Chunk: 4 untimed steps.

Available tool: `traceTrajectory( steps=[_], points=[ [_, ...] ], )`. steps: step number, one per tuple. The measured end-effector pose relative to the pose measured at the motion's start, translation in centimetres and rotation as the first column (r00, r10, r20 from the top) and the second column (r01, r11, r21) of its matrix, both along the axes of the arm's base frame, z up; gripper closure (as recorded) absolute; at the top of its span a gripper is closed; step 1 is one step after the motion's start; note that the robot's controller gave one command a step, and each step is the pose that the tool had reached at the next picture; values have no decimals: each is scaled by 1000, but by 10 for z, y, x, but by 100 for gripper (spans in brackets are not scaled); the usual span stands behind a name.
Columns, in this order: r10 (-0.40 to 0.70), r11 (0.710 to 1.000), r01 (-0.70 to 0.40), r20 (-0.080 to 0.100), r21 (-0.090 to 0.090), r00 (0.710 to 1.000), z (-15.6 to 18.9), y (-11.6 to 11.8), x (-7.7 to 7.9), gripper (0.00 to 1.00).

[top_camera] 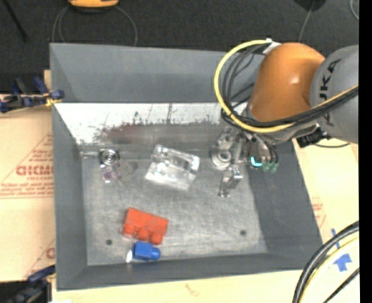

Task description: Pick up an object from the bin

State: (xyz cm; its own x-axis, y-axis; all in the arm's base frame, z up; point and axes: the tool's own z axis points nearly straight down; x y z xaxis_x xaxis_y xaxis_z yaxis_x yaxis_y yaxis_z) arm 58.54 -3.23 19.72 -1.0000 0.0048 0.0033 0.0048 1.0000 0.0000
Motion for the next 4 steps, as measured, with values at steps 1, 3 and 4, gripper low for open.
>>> traceTrajectory(
  steps=[1,3,4],
  points=[
    [-25,1000,25,4,2,1000,-78,37,51,0],
    [101,995,-101,12,1,995,-101,51,61,0],
    [139,990,-138,21,-5,990,-121,67,57,0]
  ],
)
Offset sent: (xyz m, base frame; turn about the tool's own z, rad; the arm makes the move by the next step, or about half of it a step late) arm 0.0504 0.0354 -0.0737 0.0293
